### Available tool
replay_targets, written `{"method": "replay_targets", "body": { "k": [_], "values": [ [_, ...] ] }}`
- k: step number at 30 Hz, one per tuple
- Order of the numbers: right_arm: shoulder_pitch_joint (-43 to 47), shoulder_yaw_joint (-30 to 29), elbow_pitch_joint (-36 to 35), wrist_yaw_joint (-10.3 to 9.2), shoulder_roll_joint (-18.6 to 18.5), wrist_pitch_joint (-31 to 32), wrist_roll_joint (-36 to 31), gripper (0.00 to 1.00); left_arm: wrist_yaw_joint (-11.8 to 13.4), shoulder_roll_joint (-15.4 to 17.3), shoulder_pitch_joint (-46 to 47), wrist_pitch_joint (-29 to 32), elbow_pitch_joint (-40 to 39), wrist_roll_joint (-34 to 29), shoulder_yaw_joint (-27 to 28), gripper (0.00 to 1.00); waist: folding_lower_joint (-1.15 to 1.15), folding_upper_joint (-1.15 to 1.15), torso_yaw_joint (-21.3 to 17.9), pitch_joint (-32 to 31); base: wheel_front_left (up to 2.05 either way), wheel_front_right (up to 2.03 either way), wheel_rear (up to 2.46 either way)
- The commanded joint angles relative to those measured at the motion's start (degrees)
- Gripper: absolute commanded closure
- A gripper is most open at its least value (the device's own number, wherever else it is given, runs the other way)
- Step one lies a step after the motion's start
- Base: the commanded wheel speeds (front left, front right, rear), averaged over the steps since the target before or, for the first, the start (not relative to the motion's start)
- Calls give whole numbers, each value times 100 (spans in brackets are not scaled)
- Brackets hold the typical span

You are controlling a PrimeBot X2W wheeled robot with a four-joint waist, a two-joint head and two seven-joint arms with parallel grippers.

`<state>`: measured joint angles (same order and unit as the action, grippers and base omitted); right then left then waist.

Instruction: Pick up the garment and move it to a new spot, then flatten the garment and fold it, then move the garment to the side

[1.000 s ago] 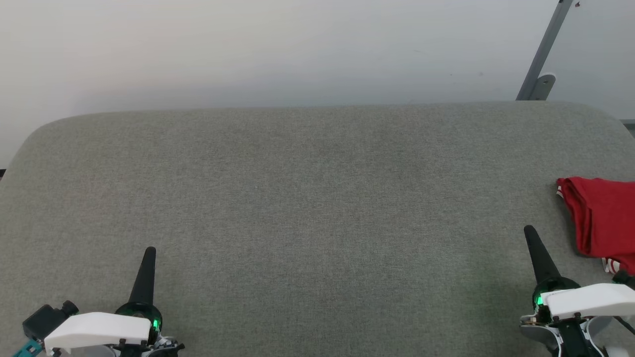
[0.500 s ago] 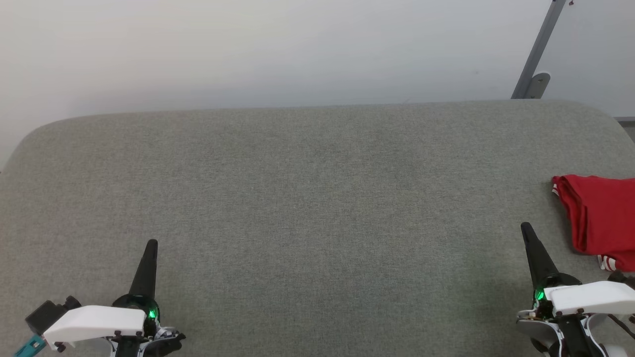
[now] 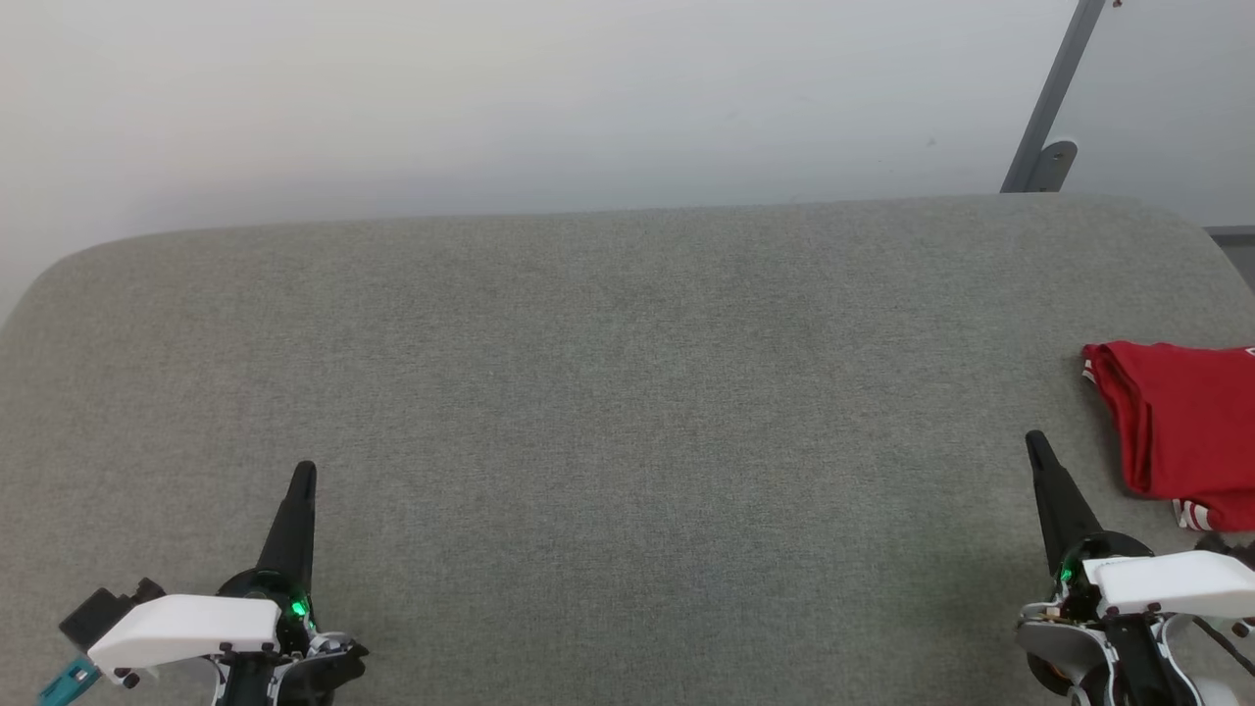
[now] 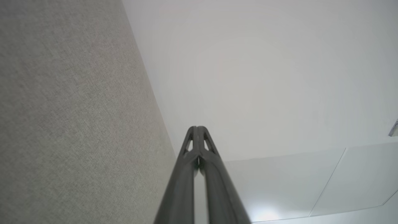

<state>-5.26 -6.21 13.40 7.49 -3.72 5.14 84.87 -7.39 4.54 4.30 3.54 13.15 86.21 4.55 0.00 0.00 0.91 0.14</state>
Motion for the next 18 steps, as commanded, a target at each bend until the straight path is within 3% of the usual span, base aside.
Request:
{"method": "replay_targets", "body": {
  "k": [1,18],
  "values": [
    [-55,-18,4,1,22,47,106,100,-15,-1,84,41,2,101,32,100,0,0,-4,0,0,0,0],
    [-131,-37,67,0,93,144,694,100,-17,-99,216,220,84,634,112,100,0,0,-79,3,0,0,0]
  ]
}}
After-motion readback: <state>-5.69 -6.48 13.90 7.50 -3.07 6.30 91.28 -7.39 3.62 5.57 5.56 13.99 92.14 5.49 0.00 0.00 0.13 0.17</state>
